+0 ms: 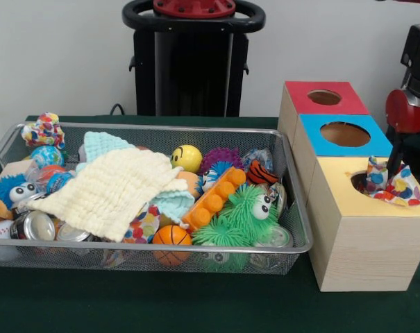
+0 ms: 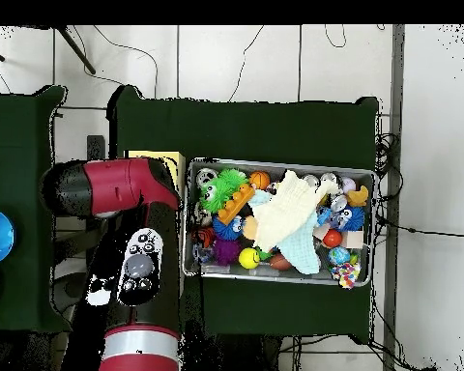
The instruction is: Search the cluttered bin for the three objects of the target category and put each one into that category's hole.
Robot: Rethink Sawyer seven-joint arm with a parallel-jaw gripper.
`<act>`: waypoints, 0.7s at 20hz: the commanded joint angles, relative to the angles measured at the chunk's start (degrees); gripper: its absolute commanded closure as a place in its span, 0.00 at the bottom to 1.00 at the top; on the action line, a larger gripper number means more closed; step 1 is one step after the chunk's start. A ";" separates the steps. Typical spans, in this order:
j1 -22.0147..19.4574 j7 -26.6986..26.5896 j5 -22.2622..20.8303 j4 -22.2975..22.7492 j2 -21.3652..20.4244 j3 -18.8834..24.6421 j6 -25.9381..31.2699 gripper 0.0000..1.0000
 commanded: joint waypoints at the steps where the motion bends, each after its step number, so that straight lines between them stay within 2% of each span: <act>1: -0.69 11.55 0.73 0.52 2.34 1.11 2.91 0.00; 9: -0.64 9.80 -0.20 -0.91 2.71 0.94 5.42 0.00; 14: -0.91 9.33 -0.06 -0.42 2.50 1.41 5.11 0.00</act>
